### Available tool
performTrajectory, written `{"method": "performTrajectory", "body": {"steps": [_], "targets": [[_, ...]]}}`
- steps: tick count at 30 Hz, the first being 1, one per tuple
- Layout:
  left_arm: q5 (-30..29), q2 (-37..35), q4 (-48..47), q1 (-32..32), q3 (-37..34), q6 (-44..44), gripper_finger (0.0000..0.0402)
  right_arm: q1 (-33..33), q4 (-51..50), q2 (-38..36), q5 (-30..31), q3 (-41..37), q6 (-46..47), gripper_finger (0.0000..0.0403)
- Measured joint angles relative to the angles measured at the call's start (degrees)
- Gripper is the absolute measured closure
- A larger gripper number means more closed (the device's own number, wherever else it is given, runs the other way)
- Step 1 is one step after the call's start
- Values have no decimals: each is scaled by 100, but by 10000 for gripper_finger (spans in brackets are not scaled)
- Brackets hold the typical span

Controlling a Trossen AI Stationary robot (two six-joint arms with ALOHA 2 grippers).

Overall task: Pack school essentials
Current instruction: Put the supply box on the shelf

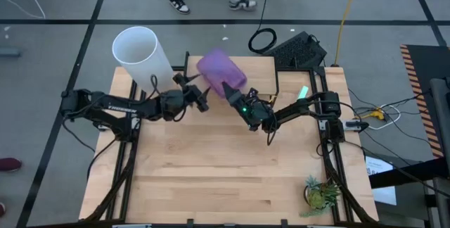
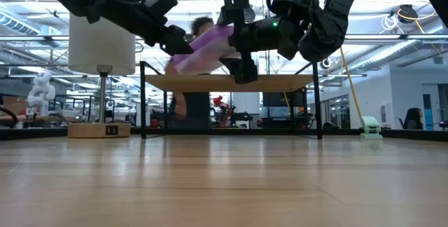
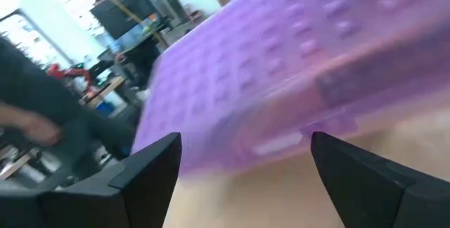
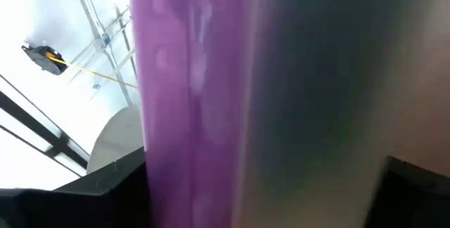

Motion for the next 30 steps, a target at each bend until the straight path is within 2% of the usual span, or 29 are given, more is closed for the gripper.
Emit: {"method": "performTrajectory", "body": {"steps": [11,18,22,30], "targets": [[-4,0,27,361,4,-270,80,134,-277,0,-160,0,102,57],[-14,2,125,363,2,-273,80,117,-203,0,-129,33,769,57],[-56,-2,190,368,4,-269,80,29,-168,0,-127,150,831,57],[-270,2,-86,-155,2,20,80,-270,-172,-3,-90,191,1143,57]]}}
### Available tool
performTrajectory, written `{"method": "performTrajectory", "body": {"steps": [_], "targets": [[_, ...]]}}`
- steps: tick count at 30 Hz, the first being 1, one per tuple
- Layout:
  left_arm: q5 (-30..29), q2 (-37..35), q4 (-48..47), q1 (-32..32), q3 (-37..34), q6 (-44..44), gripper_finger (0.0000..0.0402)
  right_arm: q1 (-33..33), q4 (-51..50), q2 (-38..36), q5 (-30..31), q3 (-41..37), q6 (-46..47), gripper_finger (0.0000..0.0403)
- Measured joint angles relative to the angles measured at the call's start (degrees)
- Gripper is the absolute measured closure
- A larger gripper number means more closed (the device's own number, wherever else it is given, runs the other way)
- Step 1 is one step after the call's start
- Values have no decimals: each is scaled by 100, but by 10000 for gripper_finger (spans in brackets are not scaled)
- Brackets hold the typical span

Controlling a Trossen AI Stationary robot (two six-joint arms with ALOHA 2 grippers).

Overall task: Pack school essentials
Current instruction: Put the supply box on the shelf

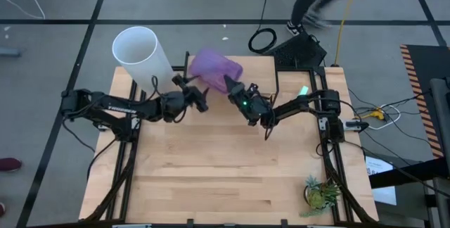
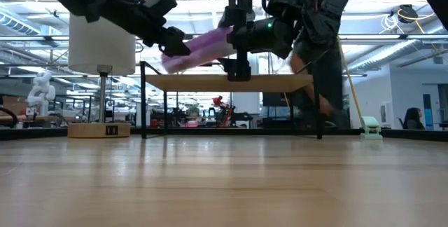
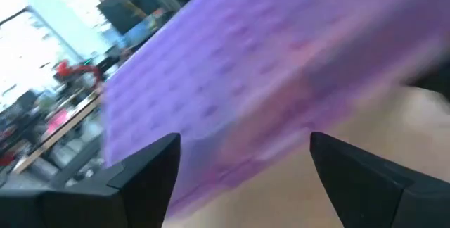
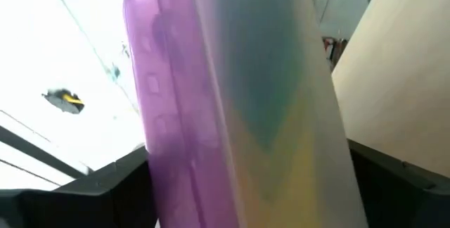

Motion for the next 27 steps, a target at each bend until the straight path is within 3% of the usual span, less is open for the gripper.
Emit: {"method": "performTrajectory", "body": {"steps": [9,14,27], "targets": [[-457,7,-198,-539,-2,195,80,-49,-188,-1,-290,4,124,57],[-219,7,-172,-309,-2,281,80,-51,-224,-1,-316,4,100,57],[-245,7,-25,310,-2,-123,80,112,-454,-8,-809,4,-170,57]]}}
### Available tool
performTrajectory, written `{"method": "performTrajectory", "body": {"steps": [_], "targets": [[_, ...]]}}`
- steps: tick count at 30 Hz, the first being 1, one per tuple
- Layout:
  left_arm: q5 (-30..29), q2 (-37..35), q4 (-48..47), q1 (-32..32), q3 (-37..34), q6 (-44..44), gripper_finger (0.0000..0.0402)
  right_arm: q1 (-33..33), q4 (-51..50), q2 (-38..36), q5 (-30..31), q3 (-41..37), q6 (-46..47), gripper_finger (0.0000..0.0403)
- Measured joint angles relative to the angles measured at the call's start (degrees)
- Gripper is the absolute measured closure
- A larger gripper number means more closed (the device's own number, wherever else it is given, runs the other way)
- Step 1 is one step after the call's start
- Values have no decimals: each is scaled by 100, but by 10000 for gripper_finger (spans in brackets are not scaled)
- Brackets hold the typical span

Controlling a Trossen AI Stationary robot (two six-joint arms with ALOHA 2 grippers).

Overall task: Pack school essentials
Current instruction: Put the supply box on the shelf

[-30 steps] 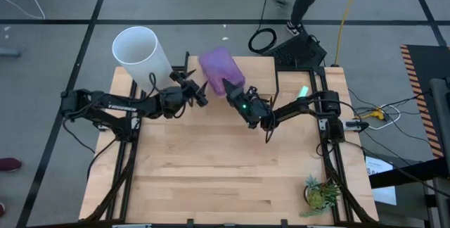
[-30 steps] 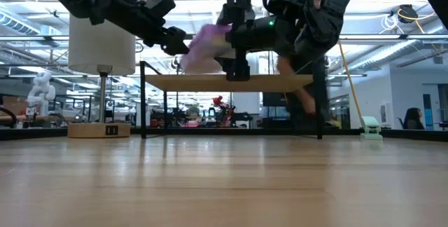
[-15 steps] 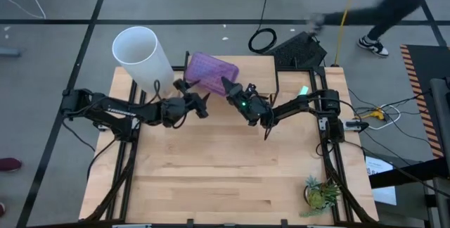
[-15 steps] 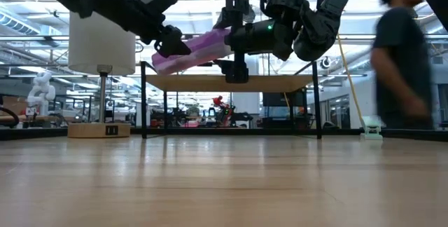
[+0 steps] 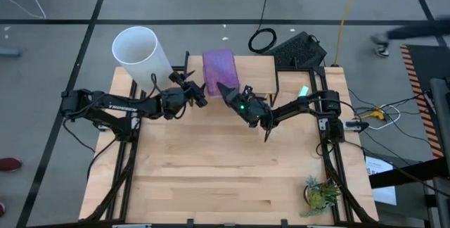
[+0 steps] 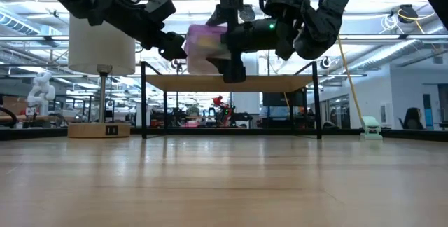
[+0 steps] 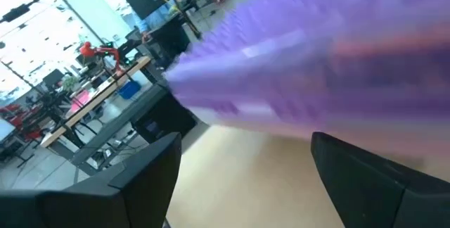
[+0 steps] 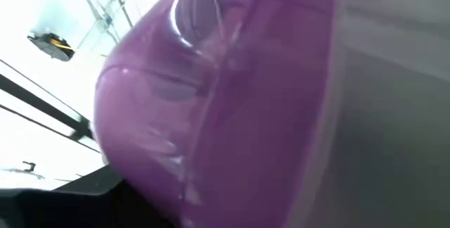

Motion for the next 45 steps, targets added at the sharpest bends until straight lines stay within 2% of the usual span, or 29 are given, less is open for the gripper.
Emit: {"method": "performTrajectory", "body": {"steps": [7,15,22,27,31,35,39,42,45], "targets": [[31,-4,159,5,0,1,80,127,-16,0,49,0,222,57],[41,-11,245,-44,2,-18,80,84,438,0,8,-7,331,57],[158,-7,-255,-463,2,241,80,-41,459,0,-29,-7,487,57],[125,-7,-608,-1001,2,839,80,-56,454,0,1,-7,401,57],[252,-6,-352,-1297,2,1676,80,-56,308,1,8,-7,289,57],[1035,-4,-251,-1201,2,2343,80,-36,332,4,27,-7,268,57],[1502,-4,-332,-984,2,2591,80,-27,311,4,65,-7,225,57],[1581,-4,-220,-902,2,2965,80,-27,328,4,75,-6,227,57],[1390,0,113,-904,-4,3188,80,-27,397,4,51,-4,237,57]]}}
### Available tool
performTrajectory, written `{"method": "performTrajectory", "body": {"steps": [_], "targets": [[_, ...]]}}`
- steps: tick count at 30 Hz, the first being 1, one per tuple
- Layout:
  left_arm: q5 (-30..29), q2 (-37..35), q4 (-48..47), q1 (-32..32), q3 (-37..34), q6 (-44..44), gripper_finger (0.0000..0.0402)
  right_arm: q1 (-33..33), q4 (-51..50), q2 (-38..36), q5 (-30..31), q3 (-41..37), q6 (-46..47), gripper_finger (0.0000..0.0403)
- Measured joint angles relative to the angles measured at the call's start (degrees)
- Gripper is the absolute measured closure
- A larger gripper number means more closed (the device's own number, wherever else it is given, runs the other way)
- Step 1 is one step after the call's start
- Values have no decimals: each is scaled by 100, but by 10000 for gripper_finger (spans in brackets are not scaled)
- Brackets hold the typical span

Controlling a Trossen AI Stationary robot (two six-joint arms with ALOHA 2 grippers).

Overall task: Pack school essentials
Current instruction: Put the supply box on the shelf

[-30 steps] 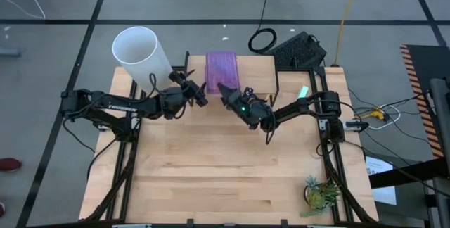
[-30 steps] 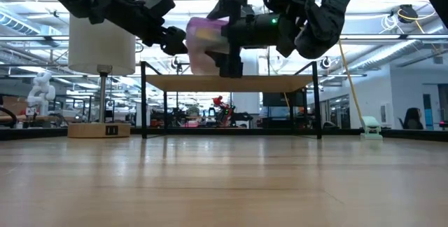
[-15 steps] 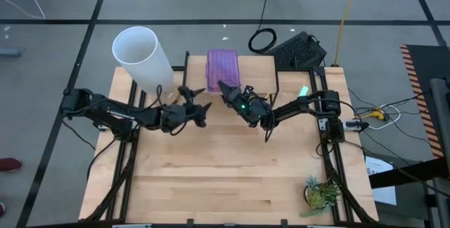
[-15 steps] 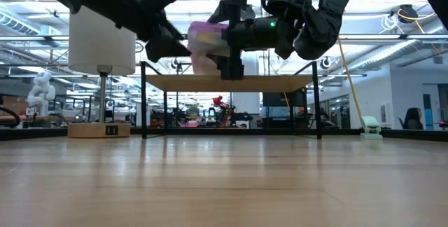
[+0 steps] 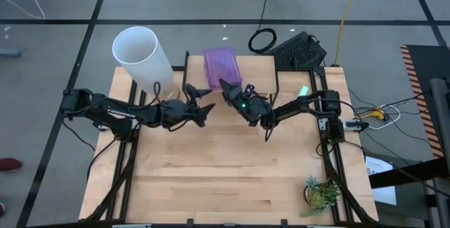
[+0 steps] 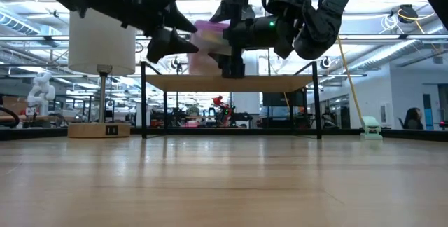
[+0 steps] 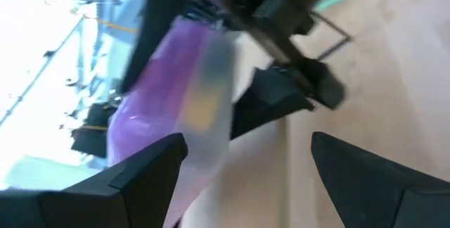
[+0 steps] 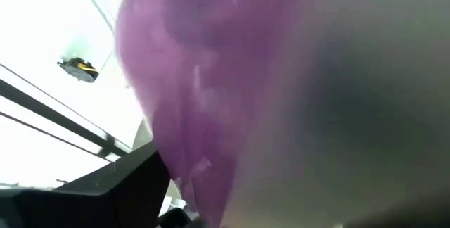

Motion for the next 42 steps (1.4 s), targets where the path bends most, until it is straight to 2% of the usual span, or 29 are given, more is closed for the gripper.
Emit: {"method": "performTrajectory", "body": {"steps": [5,12,15,20,22,27,35,42], "targets": [[-534,0,315,-224,0,280,80,13,29,-4,-107,4,17,57],[-686,-7,343,-510,6,540,77,26,-75,16,-292,-1,32,57],[-888,-7,341,-617,6,694,60,22,-89,14,-260,-1,36,57],[-1054,-7,364,-634,6,1085,11,20,-71,14,-223,-1,33,57],[-1084,-7,463,-543,6,1236,6,20,-90,14,-238,-1,34,57],[-959,-7,686,-333,6,1507,17,15,-121,12,-363,-1,30,57],[-319,-7,529,-170,6,2084,14,15,-119,7,-419,-1,31,57],[-258,-4,391,304,6,1990,4,15,-121,3,-660,-3,28,57]]}}
